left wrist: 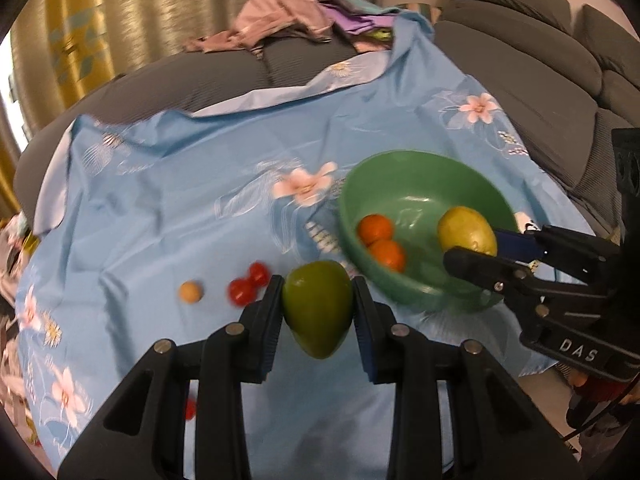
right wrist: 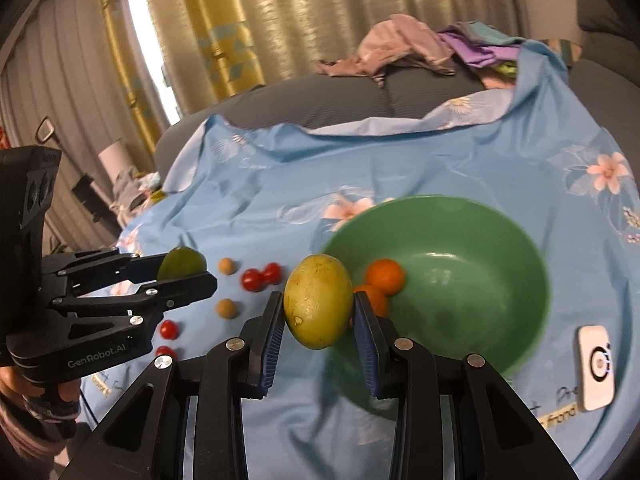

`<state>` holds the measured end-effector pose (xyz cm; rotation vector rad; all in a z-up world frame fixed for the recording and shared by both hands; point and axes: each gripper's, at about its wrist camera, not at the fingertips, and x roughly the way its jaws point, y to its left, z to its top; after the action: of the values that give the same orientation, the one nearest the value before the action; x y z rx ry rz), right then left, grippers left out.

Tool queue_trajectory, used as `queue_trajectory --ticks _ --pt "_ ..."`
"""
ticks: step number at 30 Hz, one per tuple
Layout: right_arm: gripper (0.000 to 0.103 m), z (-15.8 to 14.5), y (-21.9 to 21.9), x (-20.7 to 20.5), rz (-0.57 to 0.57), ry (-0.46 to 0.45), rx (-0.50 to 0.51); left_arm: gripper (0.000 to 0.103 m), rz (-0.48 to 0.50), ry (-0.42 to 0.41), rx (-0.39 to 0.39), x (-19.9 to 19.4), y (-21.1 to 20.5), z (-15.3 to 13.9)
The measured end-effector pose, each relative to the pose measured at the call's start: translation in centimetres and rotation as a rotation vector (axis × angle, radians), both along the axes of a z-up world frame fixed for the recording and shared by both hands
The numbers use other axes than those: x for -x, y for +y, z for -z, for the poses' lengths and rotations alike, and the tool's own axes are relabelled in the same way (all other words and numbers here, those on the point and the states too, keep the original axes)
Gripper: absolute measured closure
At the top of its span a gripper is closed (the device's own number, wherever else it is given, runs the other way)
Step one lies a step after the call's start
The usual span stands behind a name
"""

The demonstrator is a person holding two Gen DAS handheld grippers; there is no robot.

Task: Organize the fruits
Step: 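Carry the lemon over the green bowl and release it inside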

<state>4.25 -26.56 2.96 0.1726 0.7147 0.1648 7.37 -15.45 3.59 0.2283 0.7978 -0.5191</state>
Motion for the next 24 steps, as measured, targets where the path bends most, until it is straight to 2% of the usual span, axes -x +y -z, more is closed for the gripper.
queue_trajectory --ticks 14,24 --pt "0.067 1.6 -4.4 -0.5 0.108 0.045 0.012 0.070 0.099 0.022 -0.033 -2.7 -6.6 2.0" --pt "0.067 2.8 -4.9 -1.0 0.127 0.111 0.029 0.068 0.117 0.034 -0.077 -2.9 -7.6 3.4"
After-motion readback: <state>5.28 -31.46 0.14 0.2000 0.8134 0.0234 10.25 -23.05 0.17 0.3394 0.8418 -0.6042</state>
